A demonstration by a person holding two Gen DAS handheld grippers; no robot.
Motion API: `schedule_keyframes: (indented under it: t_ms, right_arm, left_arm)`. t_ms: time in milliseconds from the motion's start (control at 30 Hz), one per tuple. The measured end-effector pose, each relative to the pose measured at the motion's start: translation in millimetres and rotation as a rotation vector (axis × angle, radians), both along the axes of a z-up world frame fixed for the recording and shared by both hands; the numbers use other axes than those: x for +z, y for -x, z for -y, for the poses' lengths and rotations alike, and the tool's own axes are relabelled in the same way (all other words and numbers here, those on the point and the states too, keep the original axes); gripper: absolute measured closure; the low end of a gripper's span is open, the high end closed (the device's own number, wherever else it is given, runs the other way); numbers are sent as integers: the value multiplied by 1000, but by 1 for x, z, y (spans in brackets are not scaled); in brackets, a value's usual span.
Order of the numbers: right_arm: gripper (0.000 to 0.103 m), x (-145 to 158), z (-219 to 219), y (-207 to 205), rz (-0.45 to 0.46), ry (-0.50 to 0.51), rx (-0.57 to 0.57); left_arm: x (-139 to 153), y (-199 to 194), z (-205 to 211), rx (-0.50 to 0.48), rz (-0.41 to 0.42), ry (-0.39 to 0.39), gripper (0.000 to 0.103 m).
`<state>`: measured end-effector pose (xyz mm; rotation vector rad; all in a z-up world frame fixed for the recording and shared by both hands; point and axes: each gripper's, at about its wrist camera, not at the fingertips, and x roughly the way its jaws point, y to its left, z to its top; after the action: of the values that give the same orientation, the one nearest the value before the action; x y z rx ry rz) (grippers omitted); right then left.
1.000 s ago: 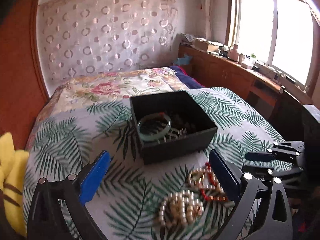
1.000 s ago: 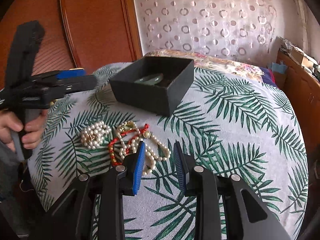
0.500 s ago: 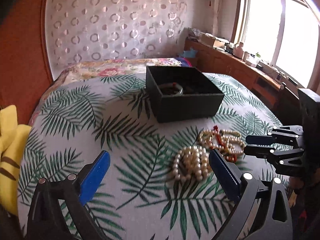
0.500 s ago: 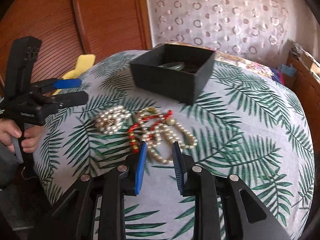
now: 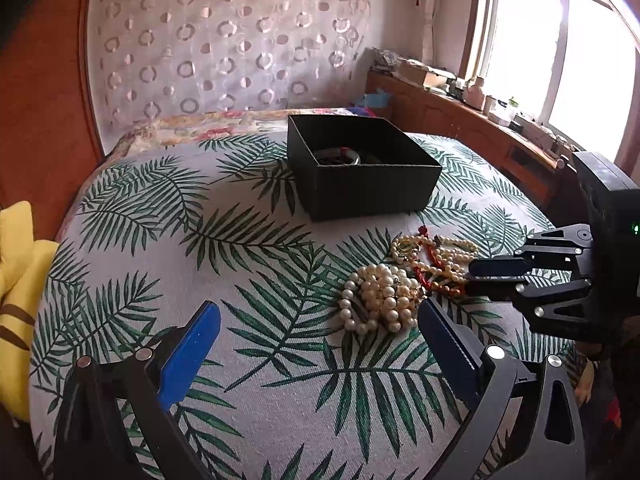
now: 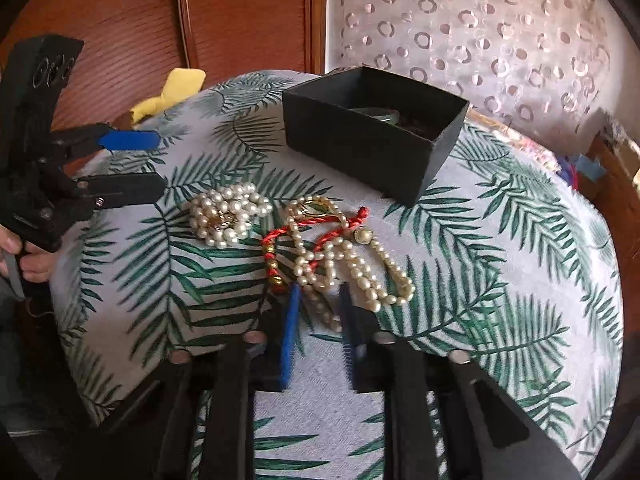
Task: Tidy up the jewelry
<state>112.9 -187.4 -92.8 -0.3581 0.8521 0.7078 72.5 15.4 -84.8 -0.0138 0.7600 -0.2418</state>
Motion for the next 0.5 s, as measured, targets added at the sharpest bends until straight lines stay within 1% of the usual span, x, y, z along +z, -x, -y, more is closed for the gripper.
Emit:
schedule_keyframes:
  t_ms: [33,133,200,333,500]
  right_arm:
    - [97,0,0,0,-8,-6,8]
    - [98,0,3,1,-6,-14,4]
    - [98,2,8,1,-3,-38,-18]
    - [98,18,23,4,29,-106,-66]
    - [98,41,38,7,70,-160,-105]
  left_arm:
    - [-1,0,1,-2,-3,-2,8]
    - [-3,1,3,-7,-14,-13,8]
    - [-4,1,5,-8,-23,-17,8]
    - [-6,4,10,-19,-33,-34,8]
    - [-5,6,13,-34,-28,-34,8]
